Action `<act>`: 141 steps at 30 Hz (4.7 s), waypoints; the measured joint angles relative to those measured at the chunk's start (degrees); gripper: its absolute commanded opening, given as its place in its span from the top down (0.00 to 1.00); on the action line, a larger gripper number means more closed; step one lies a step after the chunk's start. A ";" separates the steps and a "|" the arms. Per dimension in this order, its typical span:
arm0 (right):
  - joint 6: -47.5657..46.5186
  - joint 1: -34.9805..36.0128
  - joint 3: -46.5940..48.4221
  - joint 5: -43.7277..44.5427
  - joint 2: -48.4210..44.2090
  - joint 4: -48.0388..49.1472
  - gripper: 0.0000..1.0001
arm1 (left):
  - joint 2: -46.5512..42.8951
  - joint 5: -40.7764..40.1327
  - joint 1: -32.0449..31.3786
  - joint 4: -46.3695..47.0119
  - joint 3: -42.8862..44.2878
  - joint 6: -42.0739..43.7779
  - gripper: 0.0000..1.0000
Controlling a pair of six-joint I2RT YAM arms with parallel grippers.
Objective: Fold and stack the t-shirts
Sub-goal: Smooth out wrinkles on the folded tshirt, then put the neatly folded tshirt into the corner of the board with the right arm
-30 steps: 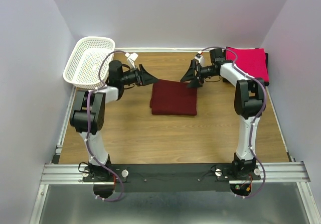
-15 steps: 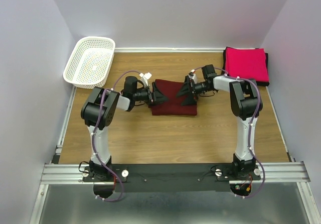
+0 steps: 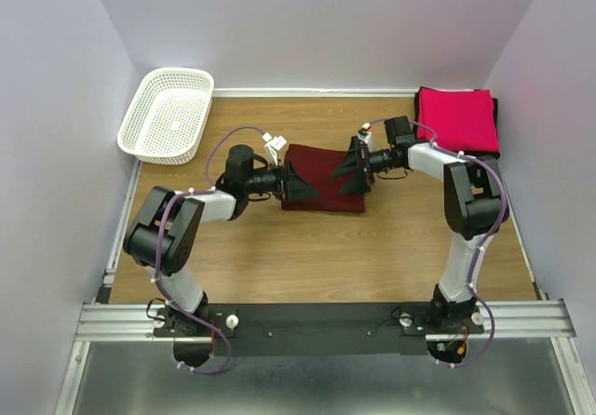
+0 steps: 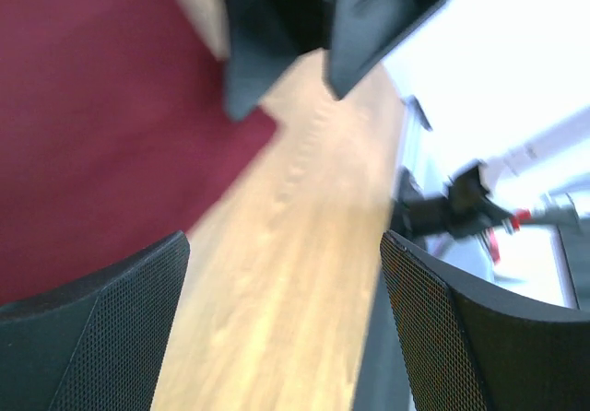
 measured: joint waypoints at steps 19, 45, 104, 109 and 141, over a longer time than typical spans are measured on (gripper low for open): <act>4.00 2.97 -7.45 -6.14 5.20 11.89 0.00 | 15.74 2.56 0.70 10.25 0.57 -5.79 0.11; -23.65 -2.78 -12.92 7.04 -6.67 -15.63 0.00 | -8.33 -3.45 6.49 -14.88 9.53 20.85 0.04; 14.88 -14.53 -28.00 19.67 -12.87 30.36 0.00 | 19.45 -29.94 -29.64 -44.70 39.06 91.12 1.00; 22.03 -11.30 -29.94 21.20 -11.50 39.71 0.00 | 19.45 -27.85 -29.66 -45.38 39.78 89.48 1.00; 35.34 -3.98 -19.96 32.57 3.85 57.59 0.52 | 17.92 -22.95 -28.39 -43.56 43.93 80.85 1.00</act>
